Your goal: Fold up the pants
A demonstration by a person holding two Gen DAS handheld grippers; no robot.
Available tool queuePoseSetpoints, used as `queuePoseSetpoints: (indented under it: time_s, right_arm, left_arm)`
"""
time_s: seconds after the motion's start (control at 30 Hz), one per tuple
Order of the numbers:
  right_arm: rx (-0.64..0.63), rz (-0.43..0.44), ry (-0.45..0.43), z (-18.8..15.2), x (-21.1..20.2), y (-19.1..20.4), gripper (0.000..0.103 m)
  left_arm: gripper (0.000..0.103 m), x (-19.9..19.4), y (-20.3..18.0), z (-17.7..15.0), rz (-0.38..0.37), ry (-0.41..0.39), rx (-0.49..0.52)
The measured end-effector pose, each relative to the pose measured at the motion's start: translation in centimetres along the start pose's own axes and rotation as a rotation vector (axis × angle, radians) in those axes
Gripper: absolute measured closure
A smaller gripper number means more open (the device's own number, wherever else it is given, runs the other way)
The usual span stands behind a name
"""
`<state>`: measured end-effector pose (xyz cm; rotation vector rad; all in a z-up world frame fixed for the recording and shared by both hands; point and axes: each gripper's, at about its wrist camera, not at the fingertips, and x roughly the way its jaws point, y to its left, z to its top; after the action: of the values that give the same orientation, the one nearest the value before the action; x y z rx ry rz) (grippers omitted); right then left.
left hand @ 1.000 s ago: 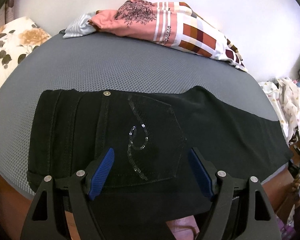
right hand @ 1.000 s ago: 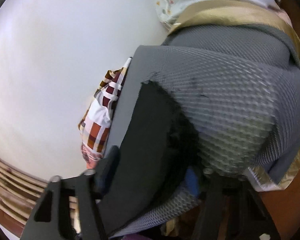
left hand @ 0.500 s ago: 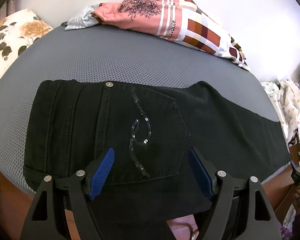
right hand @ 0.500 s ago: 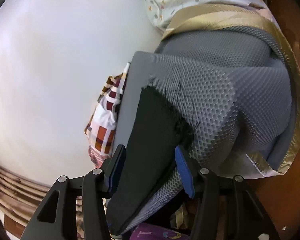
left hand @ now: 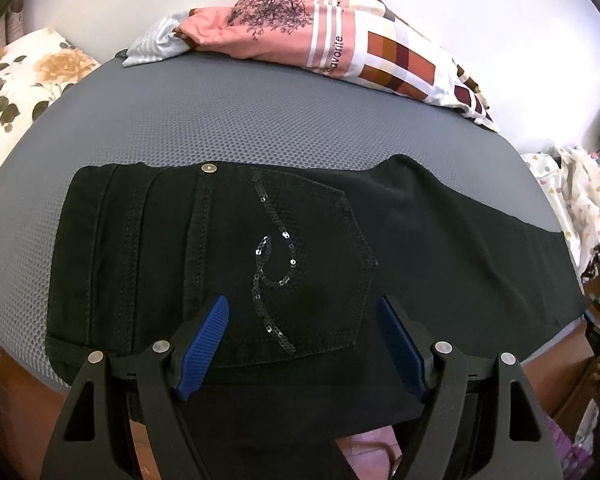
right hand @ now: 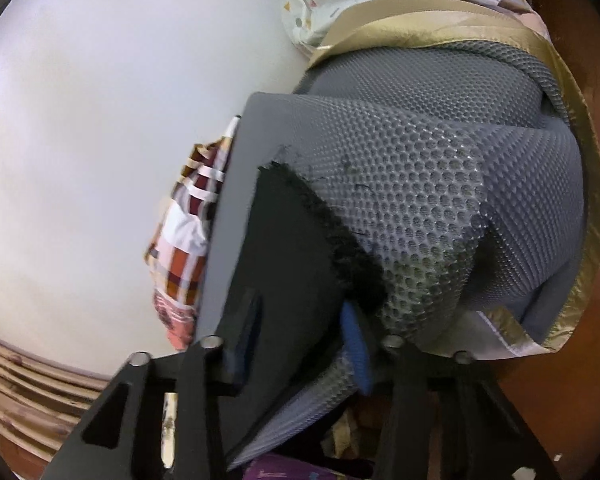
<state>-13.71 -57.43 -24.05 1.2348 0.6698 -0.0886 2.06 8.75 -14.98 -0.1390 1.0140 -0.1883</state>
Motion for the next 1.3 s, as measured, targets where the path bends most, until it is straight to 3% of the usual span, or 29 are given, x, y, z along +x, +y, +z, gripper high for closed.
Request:
queuePoseSetpoints:
  time_s: [0.03,0.17,0.33,0.47,0.53,0.6,0.7,0.8,0.9,1.03,1.3]
  right_arm:
    - [-0.007,-0.036,0.0,0.0,0.1,0.0,0.097]
    - [-0.057,-0.123,-0.018,-0.5,0.0,0.9,0.098]
    - [-0.084,-0.162,-0.002,-0.6,-0.6,1.1,0.1]
    - [-0.04,-0.092,-0.016,-0.4,-0.4,-0.1,0.099]
    - [-0.043,-0.09,-0.043,-0.1,-0.8,-0.1,0.094]
    - [-0.011,-0.051,-0.078,0.4,-1.8,-0.8,0.094]
    - [-0.003,-0.059,-0.121,1.2,-3.5,-1.4,0.092]
    - [-0.016,-0.041,-0.105,1.5,-3.8,-1.4,0.089]
    - [-0.027,-0.038,-0.053,1.3,-2.5,-1.3,0.071]
    - [-0.026,0.0,-0.057,0.4,-1.5,-1.1,0.065]
    - [-0.12,0.003,-0.001,-1.0,1.6,1.5,0.066]
  left_arm:
    - [0.026,0.0,0.0,0.0,0.002,0.001,0.001]
    - [0.026,0.1,0.2,0.0,0.009,0.005,-0.007]
    - [0.026,0.1,0.4,0.1,0.005,0.006,-0.019]
    - [0.026,0.5,0.4,0.0,0.006,0.025,-0.017]
    - [0.026,0.3,0.2,0.0,0.005,0.022,-0.01]
    - [0.026,0.2,0.1,0.0,0.006,0.016,-0.003]
    - [0.026,0.3,0.0,0.0,0.003,0.023,0.0]
    - [0.026,0.7,-0.2,-0.1,0.009,0.037,0.006]
    - [0.026,0.7,-0.3,-0.1,0.01,0.041,0.013]
    - [0.026,0.6,-0.3,-0.1,0.001,0.037,0.011]
    - [0.026,0.6,-0.5,-0.1,-0.003,0.039,0.024]
